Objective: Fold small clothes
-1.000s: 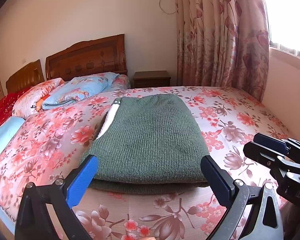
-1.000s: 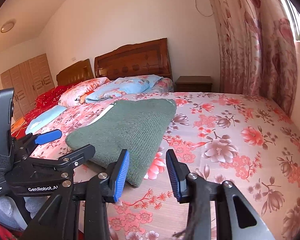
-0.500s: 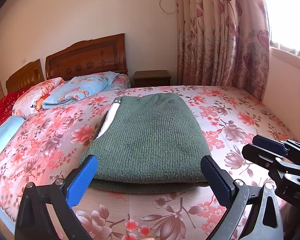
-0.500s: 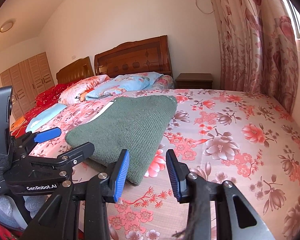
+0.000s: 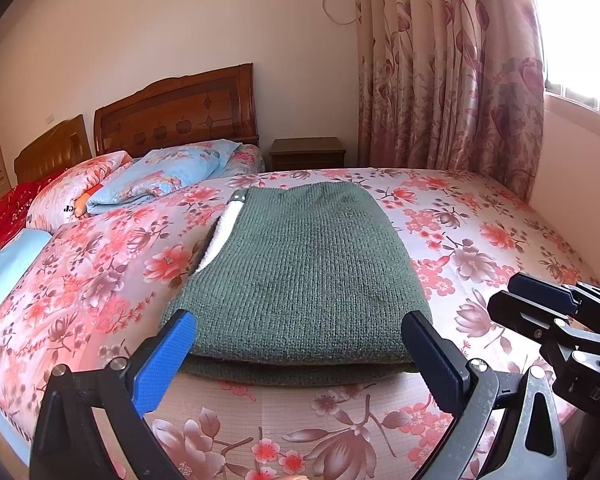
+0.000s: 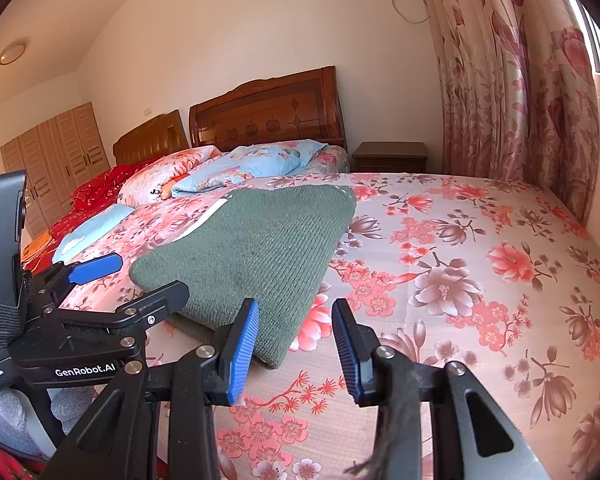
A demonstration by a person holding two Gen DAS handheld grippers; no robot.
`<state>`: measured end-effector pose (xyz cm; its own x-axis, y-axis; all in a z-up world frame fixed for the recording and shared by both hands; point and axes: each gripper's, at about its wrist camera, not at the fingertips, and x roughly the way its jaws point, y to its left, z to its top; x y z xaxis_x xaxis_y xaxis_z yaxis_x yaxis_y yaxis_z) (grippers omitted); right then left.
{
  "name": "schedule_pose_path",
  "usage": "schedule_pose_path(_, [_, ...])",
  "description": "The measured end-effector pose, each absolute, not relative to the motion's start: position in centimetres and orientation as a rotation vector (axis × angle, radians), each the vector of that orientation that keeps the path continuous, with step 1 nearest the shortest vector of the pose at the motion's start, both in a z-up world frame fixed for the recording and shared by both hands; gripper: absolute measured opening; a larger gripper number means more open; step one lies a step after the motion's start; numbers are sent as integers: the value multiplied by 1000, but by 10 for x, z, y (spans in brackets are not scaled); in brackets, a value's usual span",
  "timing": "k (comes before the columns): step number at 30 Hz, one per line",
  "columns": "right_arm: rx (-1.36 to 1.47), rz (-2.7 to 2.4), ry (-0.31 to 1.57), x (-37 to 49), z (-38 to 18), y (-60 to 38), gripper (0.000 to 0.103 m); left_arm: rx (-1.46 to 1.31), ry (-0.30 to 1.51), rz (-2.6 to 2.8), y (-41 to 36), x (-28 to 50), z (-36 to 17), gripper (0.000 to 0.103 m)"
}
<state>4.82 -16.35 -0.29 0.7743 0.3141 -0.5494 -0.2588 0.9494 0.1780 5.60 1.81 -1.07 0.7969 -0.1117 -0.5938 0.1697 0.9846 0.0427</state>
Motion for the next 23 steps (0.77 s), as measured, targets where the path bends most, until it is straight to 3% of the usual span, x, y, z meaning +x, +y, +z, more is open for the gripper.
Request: schedule_pose_path(23, [99,313,622,49,-7,-163,39,90,636,-148,20,55,-13,103])
